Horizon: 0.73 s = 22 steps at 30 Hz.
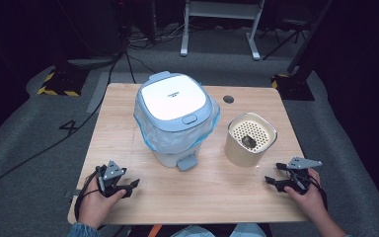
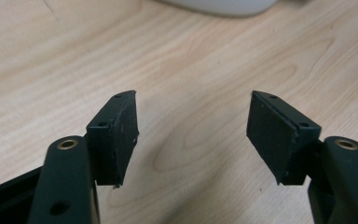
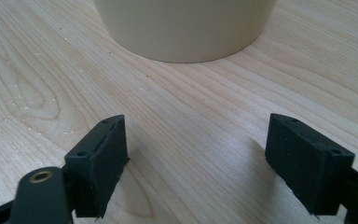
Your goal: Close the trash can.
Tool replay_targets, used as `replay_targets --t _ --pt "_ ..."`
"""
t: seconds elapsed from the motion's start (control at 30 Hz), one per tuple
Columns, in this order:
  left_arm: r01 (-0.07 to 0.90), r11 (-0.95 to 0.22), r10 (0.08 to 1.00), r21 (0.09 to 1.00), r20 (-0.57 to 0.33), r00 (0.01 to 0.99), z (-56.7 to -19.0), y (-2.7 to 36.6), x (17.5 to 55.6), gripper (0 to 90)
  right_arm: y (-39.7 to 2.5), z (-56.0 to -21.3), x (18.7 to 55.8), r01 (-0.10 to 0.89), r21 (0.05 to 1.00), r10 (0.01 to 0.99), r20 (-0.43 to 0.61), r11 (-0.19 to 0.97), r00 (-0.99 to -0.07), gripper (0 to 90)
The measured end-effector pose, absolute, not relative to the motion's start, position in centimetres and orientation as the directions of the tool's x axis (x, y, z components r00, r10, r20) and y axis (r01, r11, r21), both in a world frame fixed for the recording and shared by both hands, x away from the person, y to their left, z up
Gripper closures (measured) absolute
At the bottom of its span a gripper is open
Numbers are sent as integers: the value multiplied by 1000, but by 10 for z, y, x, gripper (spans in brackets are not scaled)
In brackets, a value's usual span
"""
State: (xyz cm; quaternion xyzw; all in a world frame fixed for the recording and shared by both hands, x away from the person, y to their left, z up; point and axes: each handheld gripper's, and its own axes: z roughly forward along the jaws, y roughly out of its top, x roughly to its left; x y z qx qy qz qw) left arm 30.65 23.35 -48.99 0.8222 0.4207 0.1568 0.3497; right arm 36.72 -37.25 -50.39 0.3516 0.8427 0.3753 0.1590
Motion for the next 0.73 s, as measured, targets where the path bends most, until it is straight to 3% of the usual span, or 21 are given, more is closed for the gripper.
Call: replay_targets --t 0.13,0.33,0.73 --pt "599 -440 801 669 -10 599 -499 233 306 305 -373 -504 367 473 744 712 -4 471 -702 210" --pt "609 -392 830 689 -20 557 -505 235 307 153 -372 -504 367 473 744 712 -4 471 -702 209" --pt "616 -382 840 689 -19 542 -505 237 307 150 -373 -504 367 474 744 712 -4 471 -702 210"
